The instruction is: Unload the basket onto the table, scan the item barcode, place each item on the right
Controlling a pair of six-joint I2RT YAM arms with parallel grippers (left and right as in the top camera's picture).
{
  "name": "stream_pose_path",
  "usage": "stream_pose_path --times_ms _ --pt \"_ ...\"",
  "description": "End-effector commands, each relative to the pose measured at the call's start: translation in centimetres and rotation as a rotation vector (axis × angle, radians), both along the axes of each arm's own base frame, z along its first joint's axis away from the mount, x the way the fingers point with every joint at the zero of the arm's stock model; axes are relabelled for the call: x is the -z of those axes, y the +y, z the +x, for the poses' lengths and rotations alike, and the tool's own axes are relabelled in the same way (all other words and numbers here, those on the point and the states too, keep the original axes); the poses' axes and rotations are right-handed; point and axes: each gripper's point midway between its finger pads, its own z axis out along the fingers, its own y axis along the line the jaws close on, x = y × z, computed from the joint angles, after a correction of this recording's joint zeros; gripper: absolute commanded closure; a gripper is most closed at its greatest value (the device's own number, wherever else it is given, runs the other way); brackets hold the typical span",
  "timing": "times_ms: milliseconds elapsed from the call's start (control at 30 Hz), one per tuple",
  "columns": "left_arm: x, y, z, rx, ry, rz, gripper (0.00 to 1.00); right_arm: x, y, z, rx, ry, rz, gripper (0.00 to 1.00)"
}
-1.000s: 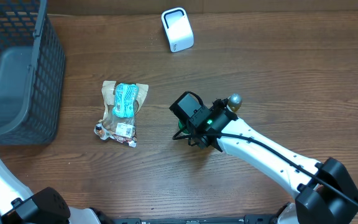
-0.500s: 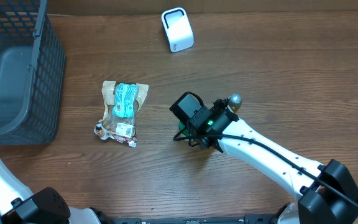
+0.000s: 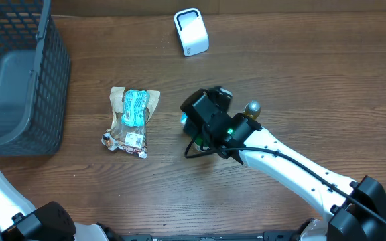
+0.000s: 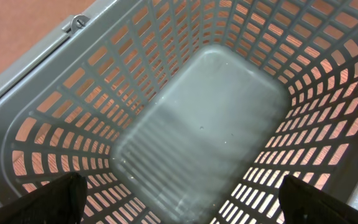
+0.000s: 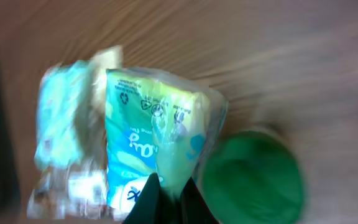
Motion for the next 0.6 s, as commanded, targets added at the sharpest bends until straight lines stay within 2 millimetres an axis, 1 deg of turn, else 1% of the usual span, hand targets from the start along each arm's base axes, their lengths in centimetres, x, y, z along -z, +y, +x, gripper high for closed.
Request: stream_pose_path --times_ms 0,67,200,267,433,567 --pt "-0.3 0.0 0.3 0.021 -0.003 0.011 0.00 -2.7 3.1 -1.3 -0.397 -0.091 0.012 0.96" --pt "-0.4 0.0 0.3 0.021 -0.003 0.011 0.00 -2.6 3.5 -1.9 -0.473 -0.097 0.007 0.96" --pt "-0.4 0.0 0.3 0.021 -0.004 0.011 0.00 -2.0 3.3 -2.3 -0.554 -0.106 -0.039 0.96" --pt "-0.4 0.0 0.3 0.021 -0.004 0.011 0.00 -1.7 3.6 -2.8 -0.610 -0.117 -0.053 0.96" --pt "-0.4 0.0 0.3 0.021 -0.003 0.011 0.00 -0.9 5.1 -3.9 -0.756 -0.160 -0.097 0.96" --pt "-0.4 0.0 0.3 0.021 -0.004 0.011 0.00 0.0 6.5 -5.1 -0.817 -0.159 -0.108 0.95"
